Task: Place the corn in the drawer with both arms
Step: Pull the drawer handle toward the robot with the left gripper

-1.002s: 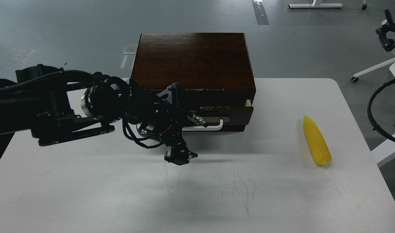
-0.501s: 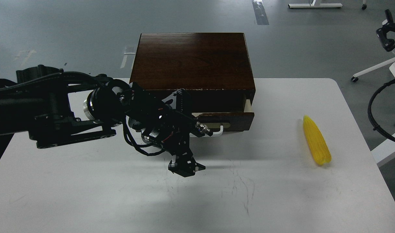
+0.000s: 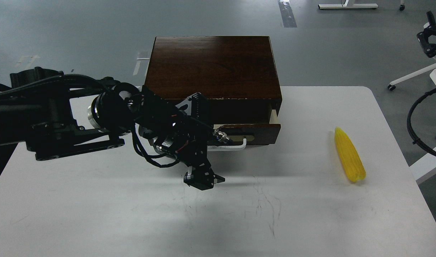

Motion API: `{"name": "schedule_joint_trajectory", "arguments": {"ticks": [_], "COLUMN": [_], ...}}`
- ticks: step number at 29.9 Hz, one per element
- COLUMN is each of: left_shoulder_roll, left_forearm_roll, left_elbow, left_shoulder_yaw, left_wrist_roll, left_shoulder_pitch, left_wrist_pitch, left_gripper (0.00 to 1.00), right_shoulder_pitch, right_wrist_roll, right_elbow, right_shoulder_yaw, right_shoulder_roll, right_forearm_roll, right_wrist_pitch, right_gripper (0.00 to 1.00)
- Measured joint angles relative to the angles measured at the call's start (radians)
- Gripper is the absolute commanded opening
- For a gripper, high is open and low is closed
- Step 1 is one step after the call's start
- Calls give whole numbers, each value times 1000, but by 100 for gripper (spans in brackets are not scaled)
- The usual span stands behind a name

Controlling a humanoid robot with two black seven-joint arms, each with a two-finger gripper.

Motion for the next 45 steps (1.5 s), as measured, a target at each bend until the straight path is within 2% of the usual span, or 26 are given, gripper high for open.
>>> {"name": "schedule_joint_trajectory", "arguments": {"ticks": [18, 45], "left_shoulder_roll": [3, 11], "left_forearm_roll": [3, 1], "left_elbow": [42, -33], "left_shoulder_yaw": [13, 10], "left_wrist_roll": [6, -13], "left_shoulder_pitch": [44, 29], "left_wrist_pitch": [1, 0], "left_gripper": [95, 96], "right_shoulder_pitch": [0, 0], "right_wrist_roll": [0, 0], "right_elbow": [0, -14], "right_shoulder_yaw": [0, 0], "right_shoulder_roll": [0, -12], "right_forearm_roll": [0, 0], "right_wrist_pitch": [0, 0], "right_gripper": [100, 100]}}
